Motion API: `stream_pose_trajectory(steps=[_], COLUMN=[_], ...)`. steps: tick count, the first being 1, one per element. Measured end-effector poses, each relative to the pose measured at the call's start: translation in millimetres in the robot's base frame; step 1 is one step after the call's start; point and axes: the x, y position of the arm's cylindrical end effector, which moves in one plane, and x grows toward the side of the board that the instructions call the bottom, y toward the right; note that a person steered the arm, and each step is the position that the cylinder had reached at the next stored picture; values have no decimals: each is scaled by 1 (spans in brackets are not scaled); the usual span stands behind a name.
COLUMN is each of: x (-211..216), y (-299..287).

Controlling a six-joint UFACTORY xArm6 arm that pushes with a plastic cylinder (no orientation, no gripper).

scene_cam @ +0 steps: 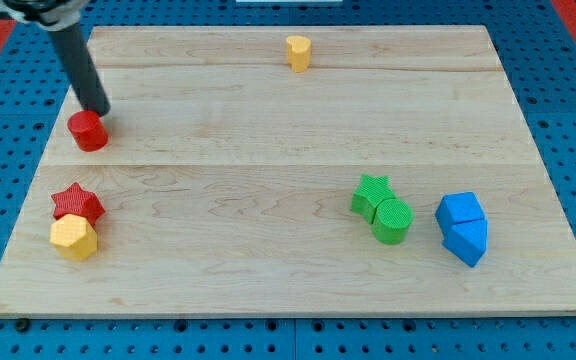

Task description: Drag the red circle into the red star

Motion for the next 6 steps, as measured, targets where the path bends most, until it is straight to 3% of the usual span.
stream_pose_trajectory(steps=[2, 4, 6], x=[44, 25, 96], y=[1, -4, -3])
